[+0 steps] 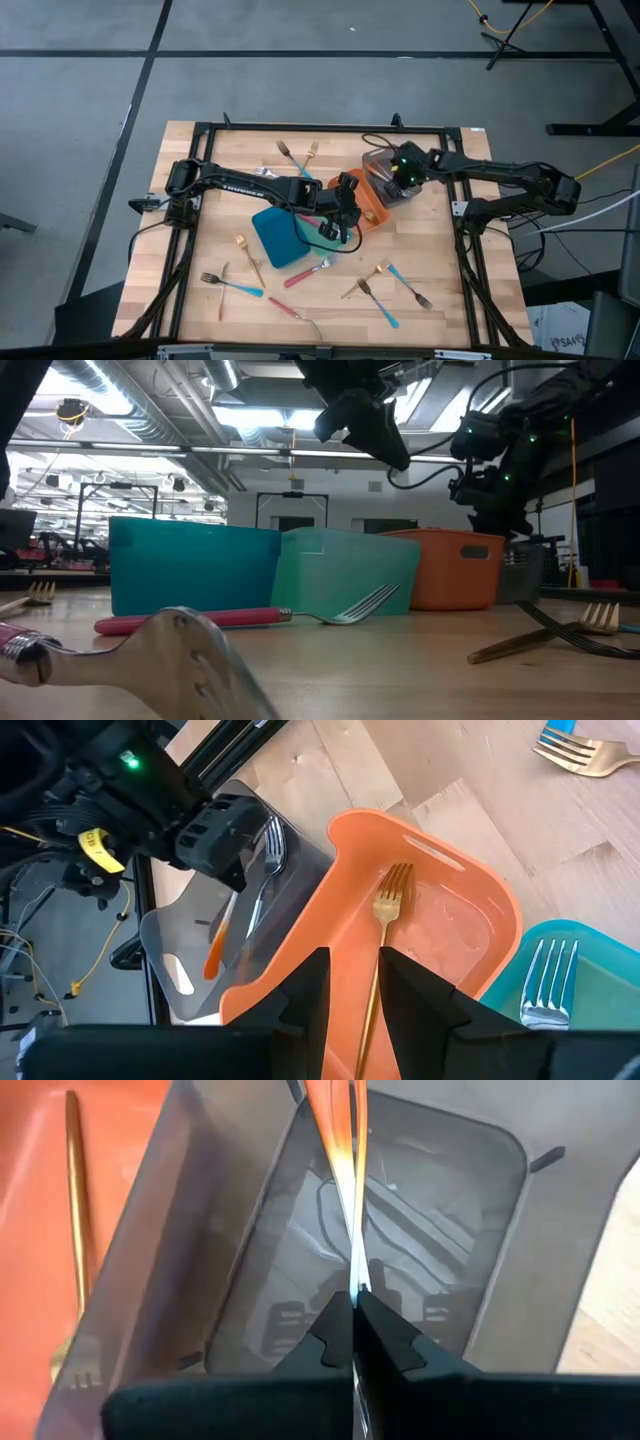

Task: Sort silverware by color (type)
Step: Put the orange fork into the black bin

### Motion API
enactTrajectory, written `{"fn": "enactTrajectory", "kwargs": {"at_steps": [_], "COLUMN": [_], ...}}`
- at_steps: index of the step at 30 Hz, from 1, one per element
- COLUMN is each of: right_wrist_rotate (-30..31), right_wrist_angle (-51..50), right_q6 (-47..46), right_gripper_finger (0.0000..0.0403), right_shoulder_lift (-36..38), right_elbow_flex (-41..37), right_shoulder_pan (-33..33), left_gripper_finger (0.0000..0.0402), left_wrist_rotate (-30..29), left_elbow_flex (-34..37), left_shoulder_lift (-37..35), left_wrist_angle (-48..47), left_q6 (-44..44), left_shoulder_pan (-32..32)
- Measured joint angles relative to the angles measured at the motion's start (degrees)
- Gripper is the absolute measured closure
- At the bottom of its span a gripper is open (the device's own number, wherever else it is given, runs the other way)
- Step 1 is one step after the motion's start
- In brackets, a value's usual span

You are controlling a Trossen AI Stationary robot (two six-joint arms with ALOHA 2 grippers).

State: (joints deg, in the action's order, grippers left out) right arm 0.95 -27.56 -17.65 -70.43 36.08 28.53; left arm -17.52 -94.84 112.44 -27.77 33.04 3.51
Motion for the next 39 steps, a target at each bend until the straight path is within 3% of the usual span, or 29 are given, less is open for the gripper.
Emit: {"fn": "enactTrajectory", "kwargs": {"at_steps": [19,39], "right_wrist_rotate": [1.98,1.95], "right_wrist_angle": [12.6,14.17], "right_q6": [0.17,0.15], "right_gripper_finger": [0.0403,0.0403], "right_shoulder_lift": [0.0,0.0], "right_elbow_flex": [-8.77,-9.29], "right_shoulder_pan": [0.0,0.0], "left_gripper_finger": [0.0319,0.0319], "left_wrist_rotate": [-0.01,-0.02], "left_elbow_flex": [0.01,0.02], "left_shoulder_lift": [0.0,0.0], "left_wrist_angle": [0.03,0.03], "left_q6": [-0.06,0.04], "left_shoulder_pan": [0.0,0.0]}}
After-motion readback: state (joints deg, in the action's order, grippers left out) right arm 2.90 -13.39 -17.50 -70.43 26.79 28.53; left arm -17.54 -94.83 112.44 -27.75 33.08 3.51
